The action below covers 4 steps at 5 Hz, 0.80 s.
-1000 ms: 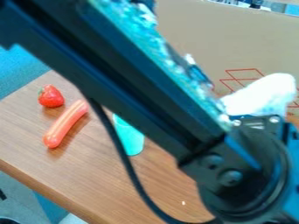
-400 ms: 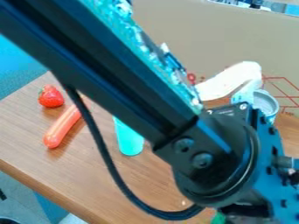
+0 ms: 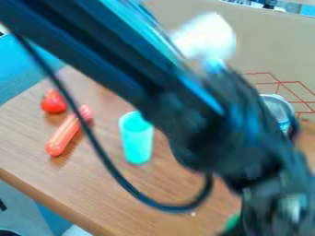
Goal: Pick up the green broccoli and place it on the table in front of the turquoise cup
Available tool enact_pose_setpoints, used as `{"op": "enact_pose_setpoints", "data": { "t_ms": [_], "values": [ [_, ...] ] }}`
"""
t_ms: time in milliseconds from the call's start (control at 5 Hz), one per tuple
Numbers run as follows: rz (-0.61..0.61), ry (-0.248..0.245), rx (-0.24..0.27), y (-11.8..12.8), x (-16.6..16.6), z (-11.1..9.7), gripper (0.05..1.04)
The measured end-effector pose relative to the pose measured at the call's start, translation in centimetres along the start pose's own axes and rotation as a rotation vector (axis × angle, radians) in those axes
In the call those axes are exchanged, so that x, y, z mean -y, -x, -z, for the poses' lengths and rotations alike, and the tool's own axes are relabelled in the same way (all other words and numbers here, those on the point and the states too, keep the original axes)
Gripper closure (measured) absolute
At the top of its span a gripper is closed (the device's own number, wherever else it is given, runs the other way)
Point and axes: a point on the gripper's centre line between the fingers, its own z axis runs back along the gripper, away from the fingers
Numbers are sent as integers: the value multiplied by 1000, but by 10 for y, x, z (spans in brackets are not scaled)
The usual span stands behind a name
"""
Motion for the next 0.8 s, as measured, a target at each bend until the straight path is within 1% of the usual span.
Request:
{"op": "enact_pose_setpoints", "data": {
  "t_ms": [200,400,600,800],
  "values": [
    [80,23,-2,-8,-8,-39,801],
    [61,-49,-59,-5,-39,-38,801],
    [89,-57,-80,-13,-45,-36,801],
    [81,-77,-69,-25,-72,-35,801]
  ]
}}
